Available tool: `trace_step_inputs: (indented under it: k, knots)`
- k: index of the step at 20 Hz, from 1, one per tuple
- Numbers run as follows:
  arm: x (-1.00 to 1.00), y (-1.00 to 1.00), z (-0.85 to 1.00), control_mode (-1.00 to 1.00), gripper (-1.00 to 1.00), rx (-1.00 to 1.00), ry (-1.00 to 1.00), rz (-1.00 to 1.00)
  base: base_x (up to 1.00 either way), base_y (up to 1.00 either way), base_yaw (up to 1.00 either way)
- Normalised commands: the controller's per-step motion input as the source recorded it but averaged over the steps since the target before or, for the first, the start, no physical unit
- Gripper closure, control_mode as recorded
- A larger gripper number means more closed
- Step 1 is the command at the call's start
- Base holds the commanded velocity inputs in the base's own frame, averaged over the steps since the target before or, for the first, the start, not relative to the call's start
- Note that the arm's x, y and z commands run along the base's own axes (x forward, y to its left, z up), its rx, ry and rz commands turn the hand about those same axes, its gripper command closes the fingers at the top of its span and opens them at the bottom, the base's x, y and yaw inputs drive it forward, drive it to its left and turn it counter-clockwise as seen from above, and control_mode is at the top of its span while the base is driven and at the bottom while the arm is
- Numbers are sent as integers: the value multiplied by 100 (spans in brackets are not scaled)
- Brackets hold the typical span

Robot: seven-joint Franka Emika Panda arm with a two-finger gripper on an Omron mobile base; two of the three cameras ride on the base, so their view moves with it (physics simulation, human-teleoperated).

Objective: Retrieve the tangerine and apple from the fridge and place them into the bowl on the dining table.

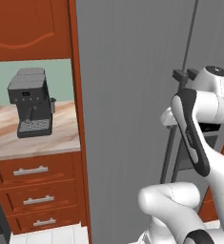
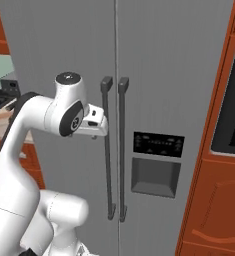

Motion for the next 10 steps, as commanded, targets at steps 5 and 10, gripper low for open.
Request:
trace_step_inputs:
  k: [5, 10]
  knots:
    - [0, 0, 0, 100, -100, 0, 0, 0, -53, -13, 1]
    - [0, 0, 0, 100, -100, 0, 0, 0, -50, -32, 0]
